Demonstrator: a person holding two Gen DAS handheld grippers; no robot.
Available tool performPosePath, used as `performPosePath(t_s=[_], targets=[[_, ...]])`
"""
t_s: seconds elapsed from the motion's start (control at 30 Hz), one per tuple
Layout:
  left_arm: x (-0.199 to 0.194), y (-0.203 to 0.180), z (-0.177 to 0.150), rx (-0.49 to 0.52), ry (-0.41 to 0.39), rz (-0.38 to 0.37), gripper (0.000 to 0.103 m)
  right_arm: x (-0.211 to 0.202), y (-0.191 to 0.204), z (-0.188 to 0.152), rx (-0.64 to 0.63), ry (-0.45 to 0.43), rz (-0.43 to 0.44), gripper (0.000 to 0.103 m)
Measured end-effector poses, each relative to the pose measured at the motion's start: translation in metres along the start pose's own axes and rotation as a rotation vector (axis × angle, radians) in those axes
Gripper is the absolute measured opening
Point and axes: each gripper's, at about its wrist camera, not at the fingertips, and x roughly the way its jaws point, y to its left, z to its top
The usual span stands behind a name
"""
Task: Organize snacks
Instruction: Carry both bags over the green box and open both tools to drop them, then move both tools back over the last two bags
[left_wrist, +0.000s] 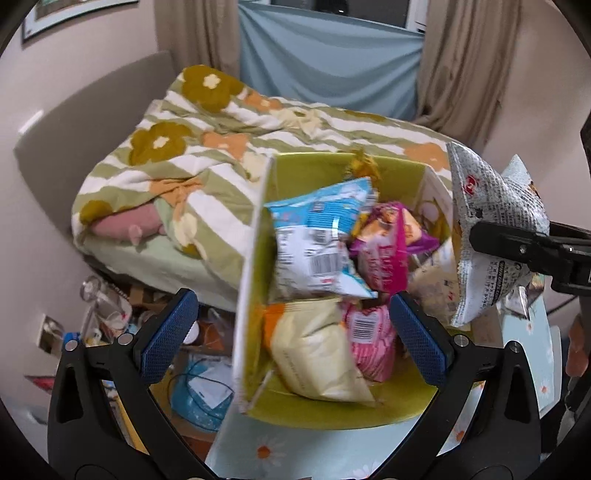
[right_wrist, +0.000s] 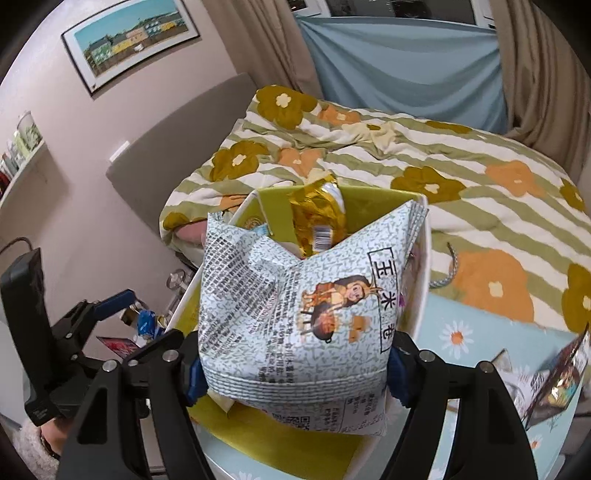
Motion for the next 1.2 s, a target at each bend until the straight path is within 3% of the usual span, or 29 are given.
performPosePath(t_s=[0.13, 0.3, 0.57, 0.87, 1.2], targets=[[0.0, 0.015, -0.003, -0.055, 0.008, 0.003, 0.103, 0.009, 0.008, -0.001, -0.022, 0.016, 0.008, 0.076], [0.0, 0.019, -0.013, -0.057, 0.029, 0.017, 0.103, 0.018, 0.008, -0.01, 0.021, 0.007, 0.047, 0.102], [-0.006, 0.015, -0.019, -0.043, 0.043, 0.013, 0.103, 0.008, 0.011, -0.023, 0.017, -0.026, 0.007, 0.103], [-0.031, 0.0, 0.004, 0.001, 0.01, -0.025, 0.103, -0.032, 0.011, -0.022, 0.038, -0.075, -0.015, 0.103], [-0.054, -0.082, 0.016, 0.138, -0.045, -0.135, 0.103, -0.106, -0.024, -0.037, 0.071, -0.169, -0.102, 0.103]])
